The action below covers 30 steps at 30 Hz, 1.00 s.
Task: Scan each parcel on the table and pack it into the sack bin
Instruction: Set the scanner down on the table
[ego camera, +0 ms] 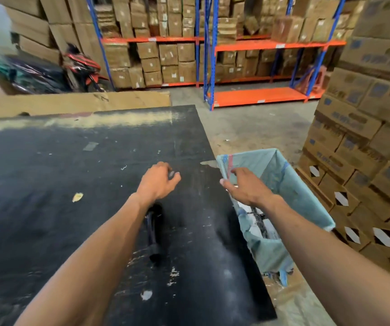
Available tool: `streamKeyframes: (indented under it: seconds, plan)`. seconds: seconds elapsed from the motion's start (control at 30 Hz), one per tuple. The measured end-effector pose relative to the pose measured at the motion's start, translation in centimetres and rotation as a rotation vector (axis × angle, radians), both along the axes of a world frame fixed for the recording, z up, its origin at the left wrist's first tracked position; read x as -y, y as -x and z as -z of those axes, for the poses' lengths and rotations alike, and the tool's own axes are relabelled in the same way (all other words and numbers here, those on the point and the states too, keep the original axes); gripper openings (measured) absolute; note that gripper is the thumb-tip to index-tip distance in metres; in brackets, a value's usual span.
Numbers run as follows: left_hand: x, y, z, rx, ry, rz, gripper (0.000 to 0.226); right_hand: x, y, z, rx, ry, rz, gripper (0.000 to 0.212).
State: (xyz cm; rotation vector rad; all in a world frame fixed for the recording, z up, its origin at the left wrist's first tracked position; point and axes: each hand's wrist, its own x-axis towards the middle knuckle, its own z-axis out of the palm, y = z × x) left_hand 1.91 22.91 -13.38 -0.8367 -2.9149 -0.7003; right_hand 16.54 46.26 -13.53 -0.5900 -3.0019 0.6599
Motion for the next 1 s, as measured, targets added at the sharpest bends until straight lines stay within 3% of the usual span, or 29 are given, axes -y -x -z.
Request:
streamKeyframes:
  seconds: [0.33,0.43,0.53,0.9,1.0]
  plan:
    - [14.3,-1.2,5.6,0.092,-0.038,-0.203,0.042,15.2,4.0,0.7,0.069,0.052,-0.162,0.081]
    - [14.8,-2.5,8.6,0.077,0.032,-0.172,0.057,18.7,4.4,1.5,0.13,0.077,-0.174,0.086]
    - [14.2,-3.8,11.0,0.08,0.165,-0.139,0.074,21.1,4.9,3.1,0.187,0.126,-0.107,0.088]
    - [13.9,-3.4,12.8,0.068,0.287,-0.115,0.069,24.5,7.1,7.4,0.037,0.556,0.247,0.085]
    - [14.0,-3.4,12.7,0.073,0.3,-0.123,0.069,25.3,7.1,7.4,-0.023,0.624,0.301,0.071]
